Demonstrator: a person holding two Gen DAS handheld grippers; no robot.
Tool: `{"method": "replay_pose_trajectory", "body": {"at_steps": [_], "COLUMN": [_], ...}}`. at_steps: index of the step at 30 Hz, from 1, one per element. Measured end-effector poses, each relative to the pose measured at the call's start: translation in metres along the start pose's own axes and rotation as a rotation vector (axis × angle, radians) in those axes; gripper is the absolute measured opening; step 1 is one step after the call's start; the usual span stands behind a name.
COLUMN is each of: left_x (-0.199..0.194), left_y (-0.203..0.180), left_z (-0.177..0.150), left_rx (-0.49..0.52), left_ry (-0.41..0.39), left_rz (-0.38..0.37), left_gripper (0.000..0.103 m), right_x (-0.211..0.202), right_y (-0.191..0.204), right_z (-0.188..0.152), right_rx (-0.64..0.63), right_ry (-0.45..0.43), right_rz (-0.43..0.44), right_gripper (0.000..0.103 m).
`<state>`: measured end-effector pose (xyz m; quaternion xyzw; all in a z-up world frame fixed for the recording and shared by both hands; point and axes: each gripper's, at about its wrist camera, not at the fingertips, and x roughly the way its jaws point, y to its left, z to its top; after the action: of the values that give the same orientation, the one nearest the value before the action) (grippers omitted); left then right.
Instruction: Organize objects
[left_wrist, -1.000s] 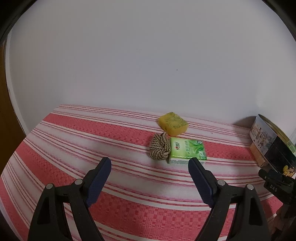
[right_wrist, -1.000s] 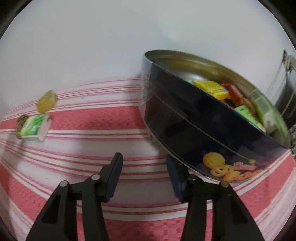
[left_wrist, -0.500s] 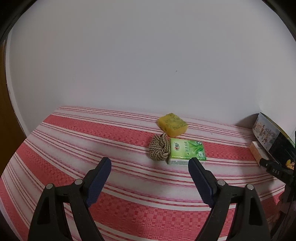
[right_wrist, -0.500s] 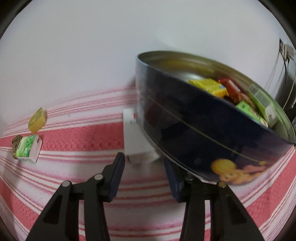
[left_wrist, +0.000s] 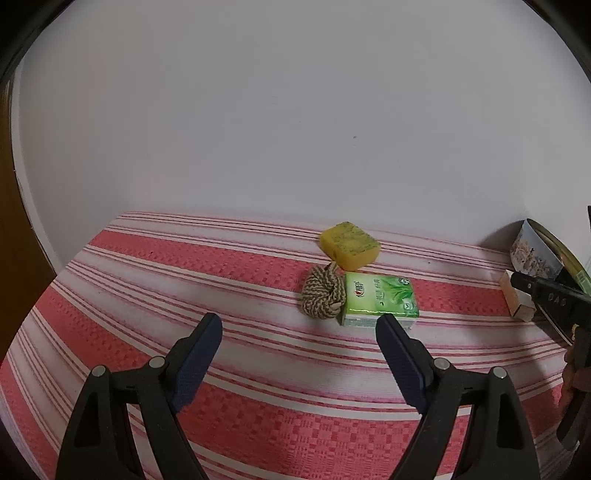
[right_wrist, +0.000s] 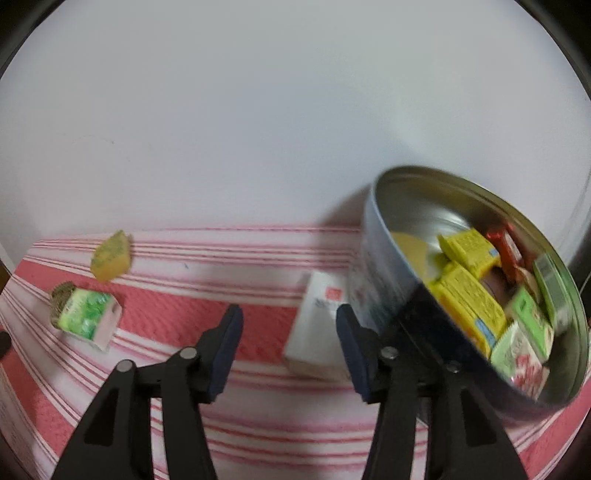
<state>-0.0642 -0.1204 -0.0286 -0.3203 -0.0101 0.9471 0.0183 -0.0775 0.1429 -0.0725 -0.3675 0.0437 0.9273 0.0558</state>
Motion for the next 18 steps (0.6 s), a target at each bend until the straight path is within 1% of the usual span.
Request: {"method": "replay_pose_trajectory", "body": {"at_steps": [1, 2, 4, 5, 7, 9, 11, 12, 13, 15, 17, 18], "left_x": [0.001, 0.001, 0.0, 0.0, -0.003, -0.006, -0.007, -0.008, -0.008, -0.007, -0.003, -0.002], "left_y": [0.001, 0.002, 0.0, 0.0, -0.003, -0.004, -0.006, -0.005, -0.005, -0.005, -0.004, -0.003], "left_z": [0.0, 0.0, 0.0, 0.0, 0.0, 0.0, 0.001, 0.001, 0.001, 0.001, 0.0, 0.0], "left_rx": [-0.002, -0.006, -0.011, -0.012, -0.01, -0.008, -0.01, -0.01, -0.012, -0.019, -0.026, -0.028], "left_ry": [0.002, 0.004, 0.006, 0.007, 0.004, 0.002, -0.001, -0.002, -0.002, 0.003, 0.017, 0.025], "left_rz": [0.0, -0.002, -0.007, -0.012, -0.022, -0.029, -0.032, -0.034, -0.034, -0.032, -0.033, -0.033], "left_gripper": [0.087, 0.087, 0.087, 0.087, 0.087, 0.087, 0.087, 0.087, 0.087, 0.087, 0.087, 0.087], "right_x": [-0.001, 0.0, -0.004, -0.004, -0.009, -0.011, -0.011, -0.012, -0.011, 0.005, 0.017, 0.02], "right_y": [-0.002, -0.004, -0.009, -0.009, -0.012, -0.02, -0.028, -0.031, -0.034, -0.033, -0.032, -0.029], "right_z": [0.0, 0.0, -0.008, -0.015, -0.027, -0.036, -0.044, -0.044, -0.042, -0.034, -0.028, -0.025], "right_rx": [0.017, 0.057, 0.103, 0.123, 0.149, 0.187, 0.258, 0.276, 0.272, 0.278, 0.292, 0.302], "right_ry": [0.013, 0.039, 0.075, 0.089, 0.072, 0.085, 0.098, 0.093, 0.076, 0.094, 0.116, 0.118], "right_rz": [0.024, 0.063, 0.1, 0.095, 0.067, 0.034, 0.042, 0.025, -0.01, 0.006, -0.002, -0.021], "right_gripper": [0.063, 0.064, 0.064, 0.064, 0.064, 0.064, 0.064, 0.064, 0.065, 0.066, 0.067, 0.068]}}
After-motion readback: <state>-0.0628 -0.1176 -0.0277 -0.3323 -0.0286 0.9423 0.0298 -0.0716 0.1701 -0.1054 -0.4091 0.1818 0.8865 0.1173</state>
